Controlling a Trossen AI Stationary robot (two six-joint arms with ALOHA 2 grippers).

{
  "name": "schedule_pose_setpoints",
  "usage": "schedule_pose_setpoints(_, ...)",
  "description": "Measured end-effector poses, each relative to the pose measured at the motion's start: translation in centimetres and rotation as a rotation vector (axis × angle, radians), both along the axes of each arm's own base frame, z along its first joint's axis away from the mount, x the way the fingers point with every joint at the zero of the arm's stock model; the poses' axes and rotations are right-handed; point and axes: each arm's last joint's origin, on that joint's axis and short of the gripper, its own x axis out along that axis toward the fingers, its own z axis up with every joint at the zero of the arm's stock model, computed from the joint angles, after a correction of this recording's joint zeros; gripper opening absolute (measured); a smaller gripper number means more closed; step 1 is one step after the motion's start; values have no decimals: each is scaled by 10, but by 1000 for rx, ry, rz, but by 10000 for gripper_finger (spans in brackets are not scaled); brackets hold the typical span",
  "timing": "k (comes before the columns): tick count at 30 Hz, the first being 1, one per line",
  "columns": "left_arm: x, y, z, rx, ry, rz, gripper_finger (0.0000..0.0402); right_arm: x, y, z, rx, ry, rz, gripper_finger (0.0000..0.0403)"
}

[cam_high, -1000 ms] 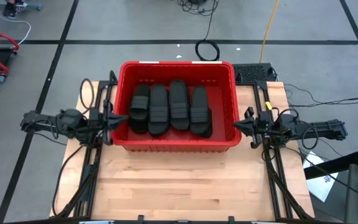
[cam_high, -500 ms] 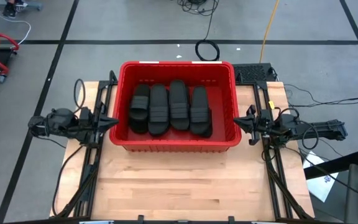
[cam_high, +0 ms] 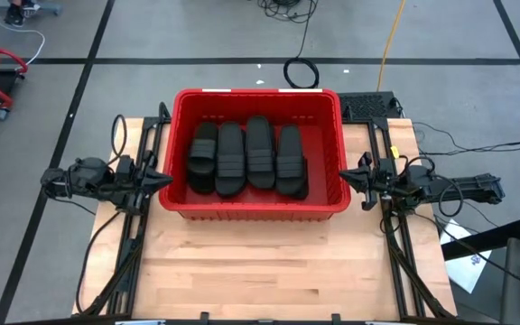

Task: Pick and place slides into bin
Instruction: Return to Home Position

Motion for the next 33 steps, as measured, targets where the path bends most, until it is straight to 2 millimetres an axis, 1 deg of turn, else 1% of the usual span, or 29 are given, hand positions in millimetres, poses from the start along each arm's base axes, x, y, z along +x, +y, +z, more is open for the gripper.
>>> schedule_pose_setpoints(6,0,0,0,13,-1,2,20,0,0,0,0,0,0,0)
schedule_pose_setpoints(15,0,0,0,13,-1,2,2,0,0,0,0,0,1,0)
schedule_pose_setpoints(25,0,0,0,13,-1,3,28,0,0,0,0,-1,1,0)
schedule_pose_setpoints(33,0,0,0,13,-1,2,13,0,0,0,-1,-1,1,0)
